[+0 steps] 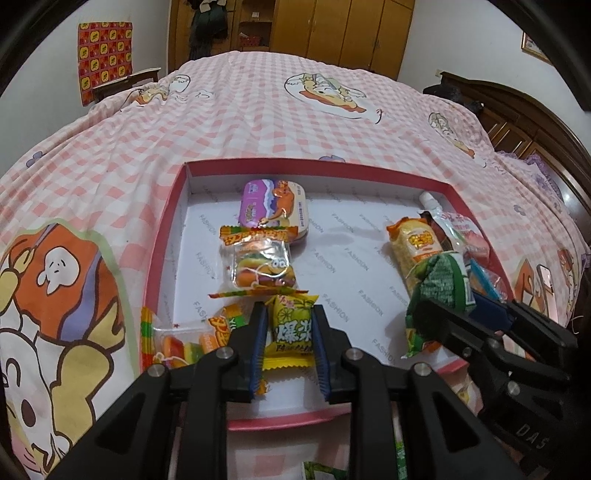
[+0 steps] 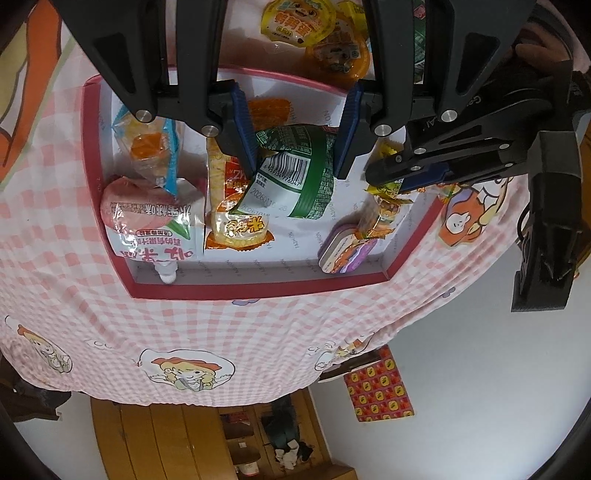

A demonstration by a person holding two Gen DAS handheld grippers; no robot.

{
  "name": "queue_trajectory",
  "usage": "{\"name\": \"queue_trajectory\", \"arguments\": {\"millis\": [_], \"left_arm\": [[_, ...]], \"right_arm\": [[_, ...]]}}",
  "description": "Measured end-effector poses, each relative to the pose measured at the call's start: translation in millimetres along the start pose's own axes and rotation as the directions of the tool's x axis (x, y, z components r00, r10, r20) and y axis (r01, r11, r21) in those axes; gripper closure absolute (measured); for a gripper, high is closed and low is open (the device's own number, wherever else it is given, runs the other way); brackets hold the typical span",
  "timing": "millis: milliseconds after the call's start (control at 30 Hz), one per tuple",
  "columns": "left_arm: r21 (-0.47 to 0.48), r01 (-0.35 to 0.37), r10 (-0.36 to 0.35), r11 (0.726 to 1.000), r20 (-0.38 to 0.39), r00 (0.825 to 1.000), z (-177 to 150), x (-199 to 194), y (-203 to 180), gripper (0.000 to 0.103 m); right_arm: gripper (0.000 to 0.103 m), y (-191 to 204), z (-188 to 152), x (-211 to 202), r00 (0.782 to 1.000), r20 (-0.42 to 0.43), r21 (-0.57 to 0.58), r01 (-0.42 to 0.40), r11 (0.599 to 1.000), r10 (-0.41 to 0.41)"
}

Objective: Organize snacks
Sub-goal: 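Open left tool to drop the yellow candy while right tool releases the green bag, then move left tool to the green-striped bag while right tool moves toward the jelly cups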

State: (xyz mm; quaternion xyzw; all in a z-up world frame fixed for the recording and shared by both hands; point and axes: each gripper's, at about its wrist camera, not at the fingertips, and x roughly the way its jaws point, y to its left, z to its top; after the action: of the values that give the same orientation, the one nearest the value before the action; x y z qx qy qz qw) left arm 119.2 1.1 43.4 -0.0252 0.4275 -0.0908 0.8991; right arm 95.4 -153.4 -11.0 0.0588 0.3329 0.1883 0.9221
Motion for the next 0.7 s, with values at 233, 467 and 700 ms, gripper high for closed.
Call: {"name": "queue_trajectory", "arguments": {"millis": [233,467,700], "left_arm": [[-0.006,0.034,-0.034,0.999,-0.026,0.999,-0.8,-4.4,-2.4,0.070],[-0.003,0.045,-0.045,0.999,-0.011,0.999,-4.3,-19.6,-4.6,0.062],[-0.005,0.060,-0.060,0.998,0.001,0.998,-12.0,-39.2,-5.7,0.057]], "right_arm": [[0.060,-1.0,-2.1,-2.2,0.999,-0.013,0.027,-0.047,0.999,0.047],[0.057,2.5,-4.0,-16.8,0.998,0.014,0.018,-0.064,0.998,0.064],[0.057,3.5,-9.1,-33.1,0.997,0.027,0.023,-0.079,0.997,0.078]]}}
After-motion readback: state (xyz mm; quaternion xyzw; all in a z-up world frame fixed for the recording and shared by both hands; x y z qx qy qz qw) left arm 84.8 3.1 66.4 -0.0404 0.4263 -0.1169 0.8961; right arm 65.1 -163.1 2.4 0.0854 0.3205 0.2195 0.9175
